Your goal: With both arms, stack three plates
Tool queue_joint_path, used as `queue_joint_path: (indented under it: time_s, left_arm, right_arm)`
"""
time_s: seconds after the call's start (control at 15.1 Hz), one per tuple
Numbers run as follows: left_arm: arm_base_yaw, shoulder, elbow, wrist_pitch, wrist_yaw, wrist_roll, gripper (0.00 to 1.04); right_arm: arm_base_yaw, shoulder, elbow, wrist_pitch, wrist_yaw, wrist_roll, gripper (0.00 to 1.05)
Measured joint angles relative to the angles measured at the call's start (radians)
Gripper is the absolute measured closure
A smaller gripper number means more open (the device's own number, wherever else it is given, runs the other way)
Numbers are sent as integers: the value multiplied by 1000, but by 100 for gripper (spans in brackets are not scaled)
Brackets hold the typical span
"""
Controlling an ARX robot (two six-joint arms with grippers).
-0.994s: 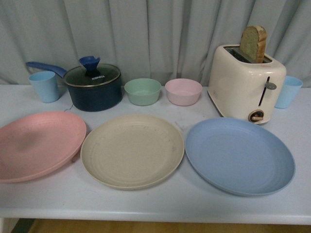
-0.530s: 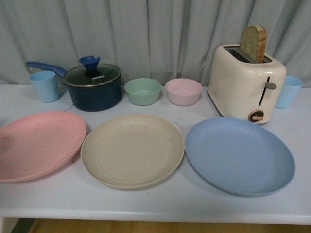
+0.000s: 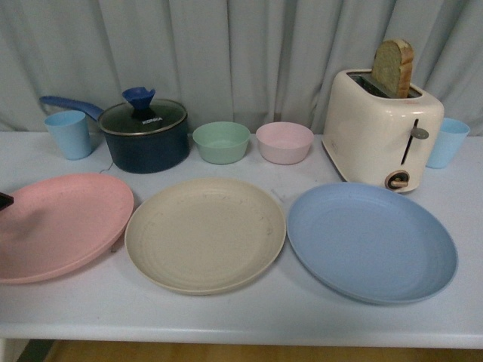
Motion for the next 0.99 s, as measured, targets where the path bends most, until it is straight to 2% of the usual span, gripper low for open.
queue_joint_path:
  time_s: [0.2,0.6,0.73,0.8,0.99]
  left_arm:
    - [2,34,0,-32,-27,40,10]
    - [-4,47,0,-43,-37,51,76]
    - [-6,42,1,-42,-32,39,94]
    - [-3,33,1,-44,-27,22,100]
    - [5,-10,-14,-56,-56,26,102]
  right_arm:
    - [0,0,0,0,0,0,6]
    - [0,0,0,0,0,0,6]
    - [0,0,0,0,0,0,6]
    - [0,0,0,0,0,0,6]
    - [0,0,0,0,0,0,6]
